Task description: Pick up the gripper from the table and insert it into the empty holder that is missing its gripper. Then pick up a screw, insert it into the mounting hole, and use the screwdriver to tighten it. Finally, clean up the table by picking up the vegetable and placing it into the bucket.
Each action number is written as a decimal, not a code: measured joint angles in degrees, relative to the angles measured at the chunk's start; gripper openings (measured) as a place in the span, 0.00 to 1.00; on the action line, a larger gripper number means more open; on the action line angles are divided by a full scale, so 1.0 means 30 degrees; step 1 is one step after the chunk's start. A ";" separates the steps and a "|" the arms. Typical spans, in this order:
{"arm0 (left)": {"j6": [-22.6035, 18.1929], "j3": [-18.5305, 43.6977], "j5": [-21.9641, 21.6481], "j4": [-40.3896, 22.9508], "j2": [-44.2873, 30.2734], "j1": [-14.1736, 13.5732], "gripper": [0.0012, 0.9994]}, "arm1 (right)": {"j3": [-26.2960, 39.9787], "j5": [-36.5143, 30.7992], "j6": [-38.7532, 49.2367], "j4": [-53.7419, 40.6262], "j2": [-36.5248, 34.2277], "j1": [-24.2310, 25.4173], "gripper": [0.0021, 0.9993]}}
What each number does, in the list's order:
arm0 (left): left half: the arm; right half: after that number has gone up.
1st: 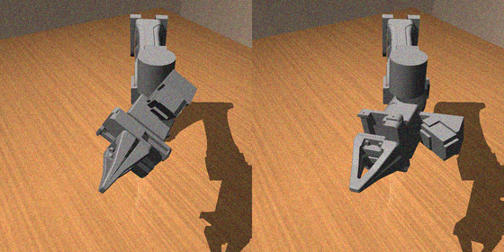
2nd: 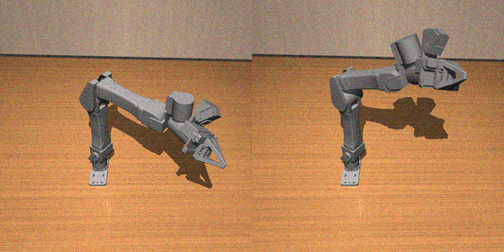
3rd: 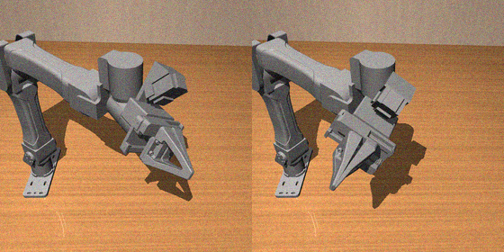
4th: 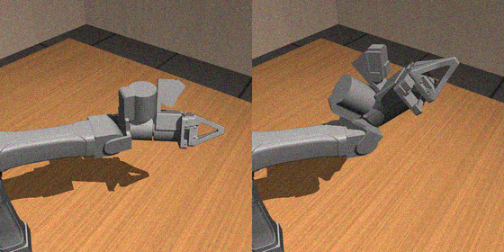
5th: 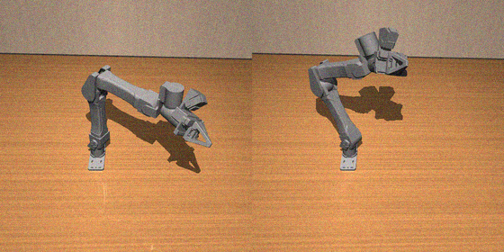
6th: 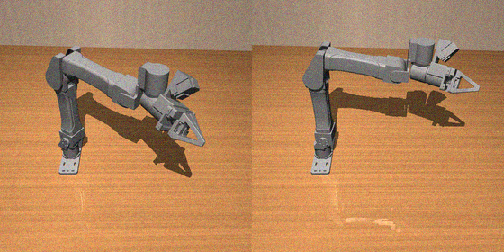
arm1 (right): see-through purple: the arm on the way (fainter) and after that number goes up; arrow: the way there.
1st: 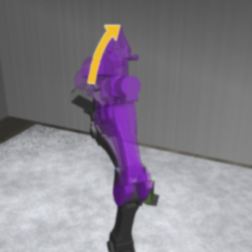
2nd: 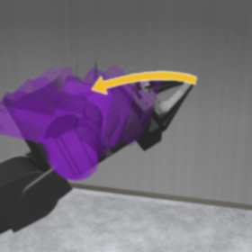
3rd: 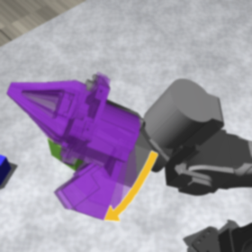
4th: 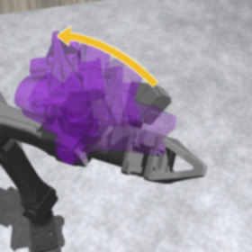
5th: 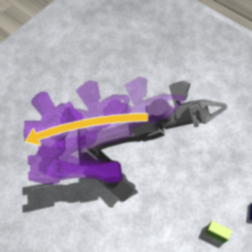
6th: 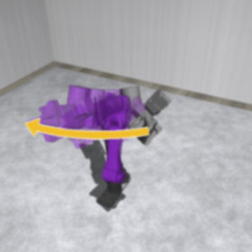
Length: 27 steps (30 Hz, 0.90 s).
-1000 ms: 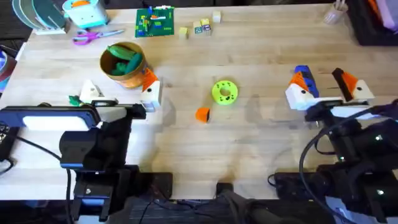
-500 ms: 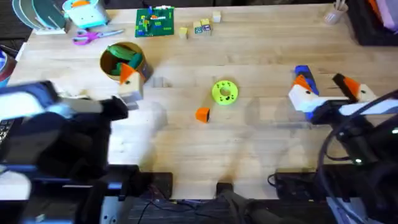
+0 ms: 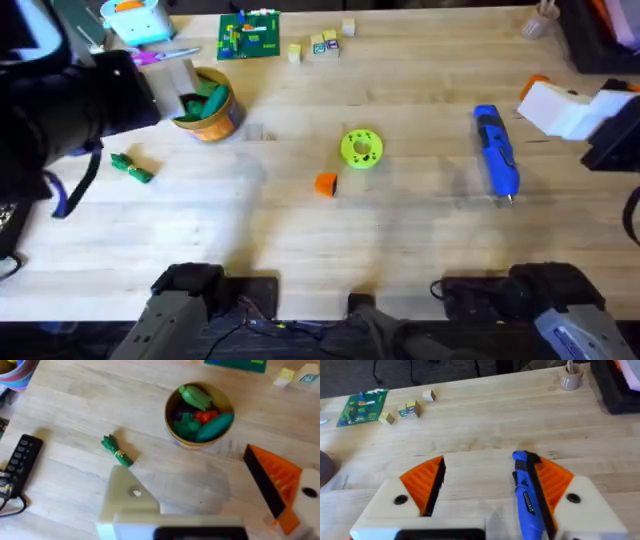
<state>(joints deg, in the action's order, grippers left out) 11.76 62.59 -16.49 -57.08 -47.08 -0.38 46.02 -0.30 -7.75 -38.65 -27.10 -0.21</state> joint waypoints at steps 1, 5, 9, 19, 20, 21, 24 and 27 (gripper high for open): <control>0.0164 0.0015 0.0009 -0.0227 -0.0354 0.0015 0.99 | 0.0000 0.0000 0.0000 -0.0065 -0.0006 0.0000 0.99; 0.1594 0.0015 0.0131 -0.0970 -0.1872 0.1321 0.99 | 0.0000 0.0049 0.0000 -0.0344 0.0002 0.0006 0.99; 0.2780 0.0015 0.0517 -0.0961 -0.4025 0.4422 0.99 | 0.0000 0.0058 0.0000 -0.0469 -0.0006 0.0007 0.99; 0.3551 0.0015 0.2919 -0.0375 -0.9410 1.0850 0.99 | 0.0000 0.0058 0.0000 -0.0484 0.0001 0.0000 0.99; 0.3582 0.0015 0.3238 -0.0221 -0.9811 1.1413 0.99 | 0.0000 0.0058 0.0000 -0.0491 0.0002 0.0000 0.99; 0.3611 0.0015 0.3570 -0.0113 -1.0299 1.2039 0.99 | 0.0000 0.0058 0.0000 -0.0483 -0.0003 0.0002 0.99; 0.3725 0.0015 0.4406 -0.0046 -1.1389 1.3219 0.69 | 0.0000 0.0058 0.0000 -0.0491 -0.0002 0.0000 0.99; 0.3520 0.0015 0.5387 -0.0267 -1.1928 1.3481 0.21 | 0.0000 0.0058 0.0000 -0.0491 0.0002 0.0007 0.99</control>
<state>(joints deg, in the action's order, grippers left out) 22.32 62.63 -0.33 -57.88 -82.86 40.06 46.02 -0.12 -7.75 -40.12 -27.09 -0.19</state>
